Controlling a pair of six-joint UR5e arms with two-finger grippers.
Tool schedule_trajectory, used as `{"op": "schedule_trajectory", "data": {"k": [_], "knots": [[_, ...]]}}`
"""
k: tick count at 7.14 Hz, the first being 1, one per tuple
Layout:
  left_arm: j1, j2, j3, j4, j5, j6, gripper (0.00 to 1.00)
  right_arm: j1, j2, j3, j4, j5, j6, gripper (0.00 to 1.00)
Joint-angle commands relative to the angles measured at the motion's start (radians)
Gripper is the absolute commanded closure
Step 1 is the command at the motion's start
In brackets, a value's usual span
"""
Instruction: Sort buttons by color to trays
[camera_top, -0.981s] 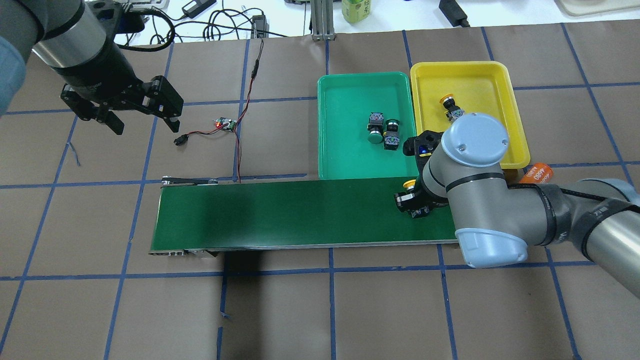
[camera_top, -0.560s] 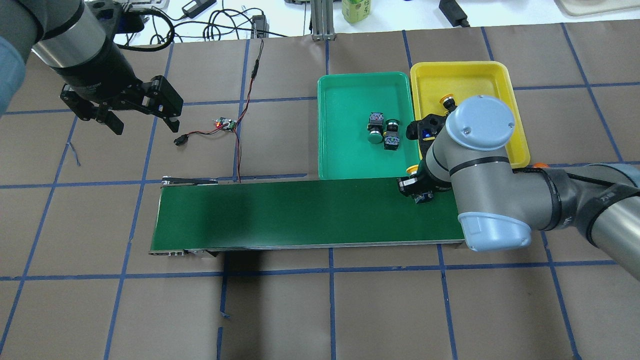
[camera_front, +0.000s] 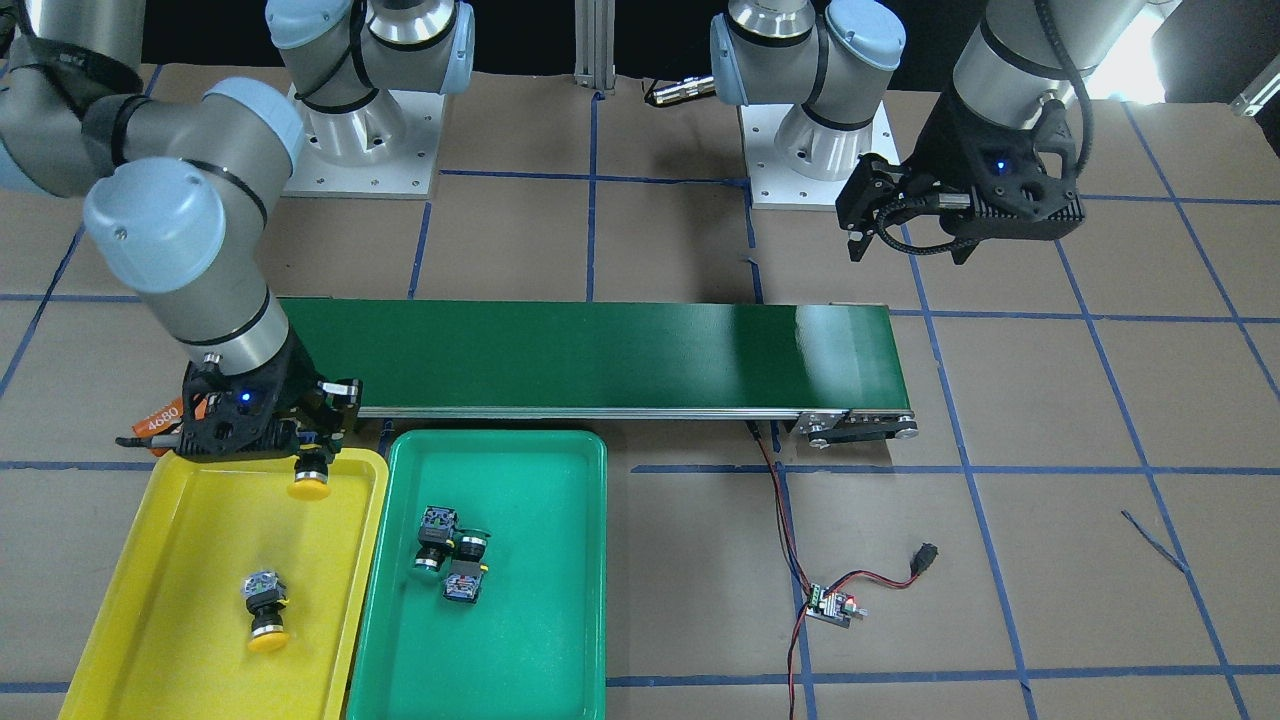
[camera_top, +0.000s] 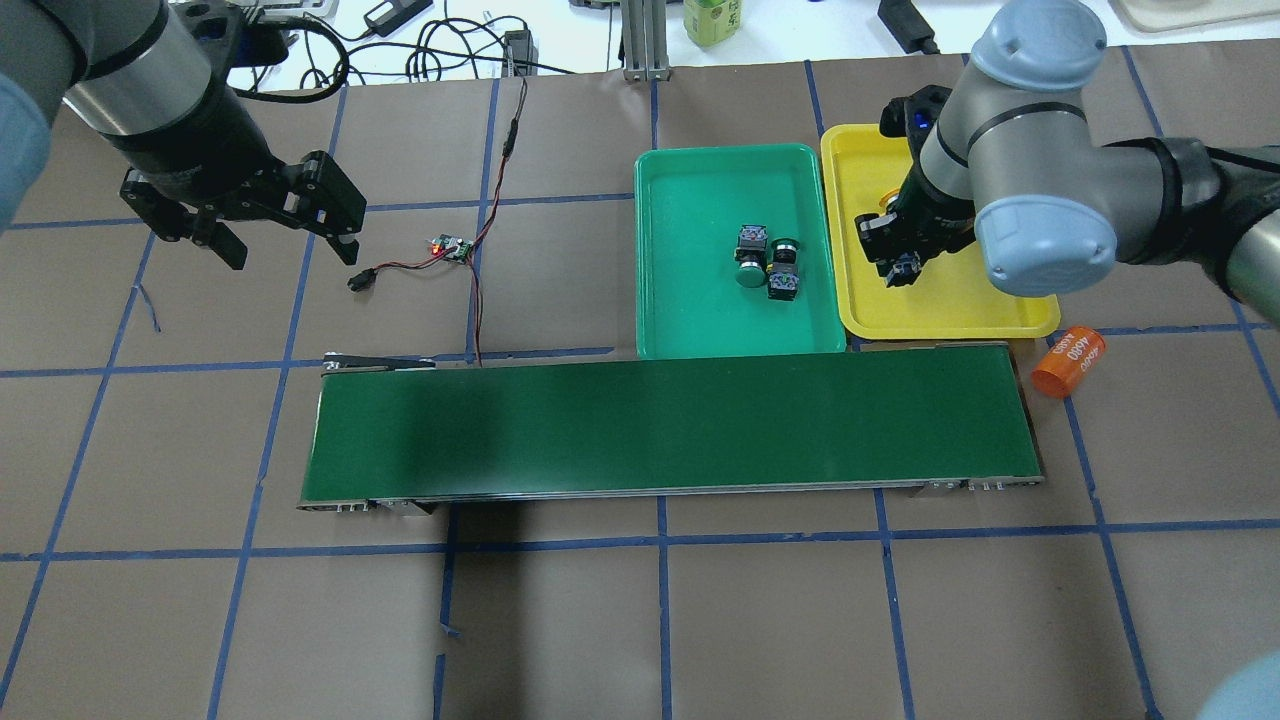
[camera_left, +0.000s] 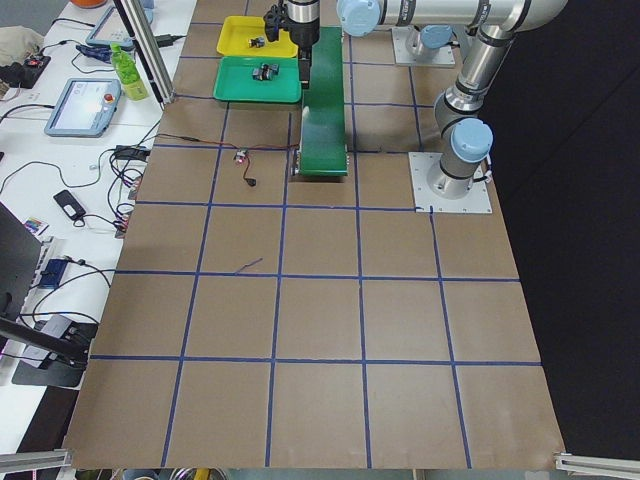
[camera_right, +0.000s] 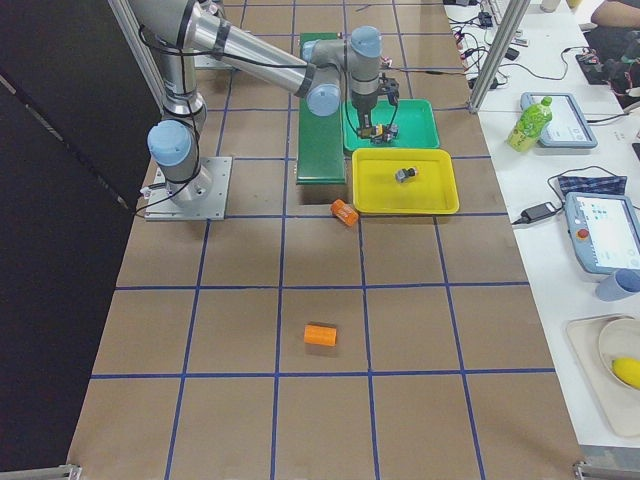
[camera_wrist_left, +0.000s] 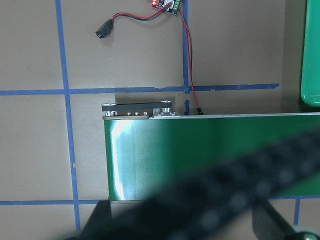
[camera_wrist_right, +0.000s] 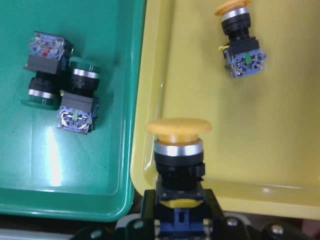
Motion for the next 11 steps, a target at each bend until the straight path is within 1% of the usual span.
{"op": "schedule_trajectory", "data": {"k": [1, 2, 3, 4, 6, 7, 8, 9, 11], "knots": [[0.0, 0.0, 0.0, 0.0, 0.0, 0.0, 0.0, -0.013, 0.128, -0.099, 0.0, 0.006, -0.012, 0.25], [0.0, 0.0, 0.0, 0.0, 0.0, -0.002, 0.0, -0.012, 0.126, -0.1, 0.0, 0.007, -0.005, 0.0], [0.0, 0.0, 0.0, 0.0, -0.005, -0.002, 0.0, -0.012, 0.117, -0.1, 0.012, 0.007, -0.005, 0.0], [0.0, 0.0, 0.0, 0.0, -0.029, -0.003, 0.0, -0.006, 0.075, -0.097, 0.03, 0.004, -0.002, 0.0], [0.0, 0.0, 0.0, 0.0, -0.029, -0.002, 0.0, 0.017, -0.091, -0.115, 0.207, -0.003, 0.004, 0.0], [0.002, 0.0, 0.0, 0.0, -0.029, -0.002, 0.0, 0.046, -0.151, -0.168, 0.32, -0.01, 0.028, 0.0], [0.002, 0.0, 0.0, 0.0, -0.029, -0.002, 0.0, 0.077, -0.169, -0.267, 0.464, -0.01, 0.065, 0.0], [0.002, 0.0, 0.0, 0.0, -0.029, -0.002, 0.0, 0.089, -0.171, -0.347, 0.578, -0.013, 0.086, 0.0], [0.002, 0.0, 0.0, 0.0, -0.029, -0.002, 0.0, 0.091, -0.183, -0.353, 0.613, -0.014, 0.094, 0.0]]}}
